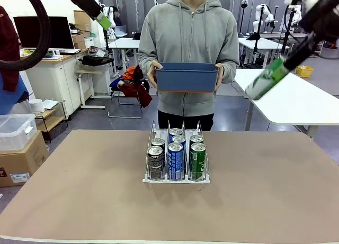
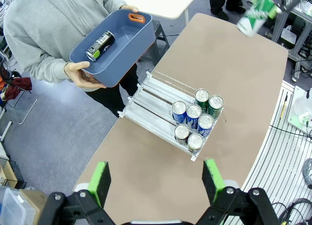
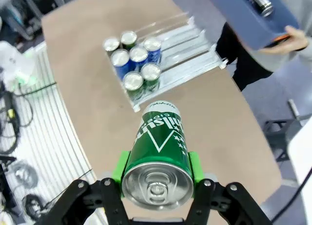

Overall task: Fill the beverage cans into the dispenser.
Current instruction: Place the picked Sprite in the line of the Automatic Can Dispenser with the same cans.

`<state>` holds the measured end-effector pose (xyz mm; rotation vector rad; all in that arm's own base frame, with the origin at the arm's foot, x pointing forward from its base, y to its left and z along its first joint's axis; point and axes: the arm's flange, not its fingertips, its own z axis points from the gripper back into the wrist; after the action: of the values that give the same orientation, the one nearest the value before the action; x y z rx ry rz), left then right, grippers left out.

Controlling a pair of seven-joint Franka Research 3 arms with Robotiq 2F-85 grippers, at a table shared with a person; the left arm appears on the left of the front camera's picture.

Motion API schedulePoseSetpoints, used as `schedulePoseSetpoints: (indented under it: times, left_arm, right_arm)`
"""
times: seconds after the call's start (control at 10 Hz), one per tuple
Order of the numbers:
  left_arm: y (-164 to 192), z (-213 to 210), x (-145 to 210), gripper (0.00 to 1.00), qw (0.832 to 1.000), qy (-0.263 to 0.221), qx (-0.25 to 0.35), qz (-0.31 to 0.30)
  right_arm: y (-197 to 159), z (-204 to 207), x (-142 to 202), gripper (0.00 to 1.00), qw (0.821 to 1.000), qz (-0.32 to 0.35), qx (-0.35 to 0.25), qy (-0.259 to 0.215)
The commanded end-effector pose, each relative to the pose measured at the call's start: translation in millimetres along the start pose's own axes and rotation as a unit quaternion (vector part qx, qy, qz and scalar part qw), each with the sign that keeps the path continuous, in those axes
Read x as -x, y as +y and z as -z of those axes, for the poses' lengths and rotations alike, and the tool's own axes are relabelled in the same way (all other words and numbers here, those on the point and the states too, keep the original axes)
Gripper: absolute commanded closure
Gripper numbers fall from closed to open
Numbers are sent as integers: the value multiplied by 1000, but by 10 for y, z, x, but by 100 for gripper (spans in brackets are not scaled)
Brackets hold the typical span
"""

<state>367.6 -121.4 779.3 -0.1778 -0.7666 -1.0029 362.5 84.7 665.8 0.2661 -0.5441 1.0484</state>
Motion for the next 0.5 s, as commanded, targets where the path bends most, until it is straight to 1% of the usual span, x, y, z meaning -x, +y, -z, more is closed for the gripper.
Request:
schedulePoseSetpoints:
  times: [0.0,0.1,0.2,0.3,0.4]
  left_arm:
    - [7,-10,17,0,1000,-1,1,-2]
    - [7,-10,17,0,1000,-1,1,-2]
    - [7,-10,17,0,1000,-1,1,-2]
    - [7,-10,17,0,1000,-1,1,-2]
    - [7,-10,17,0,1000,-1,1,-2]
  right_arm:
    - [242,241,77,42,999,-33,30,12]
    - [369,413,48,42,998,-43,38,15]
    - [480,582,26,42,998,-57,25,26]
    - [480,785,-10,42,997,-70,4,23]
    - [551,1015,-49,42,995,-87,-28,34]
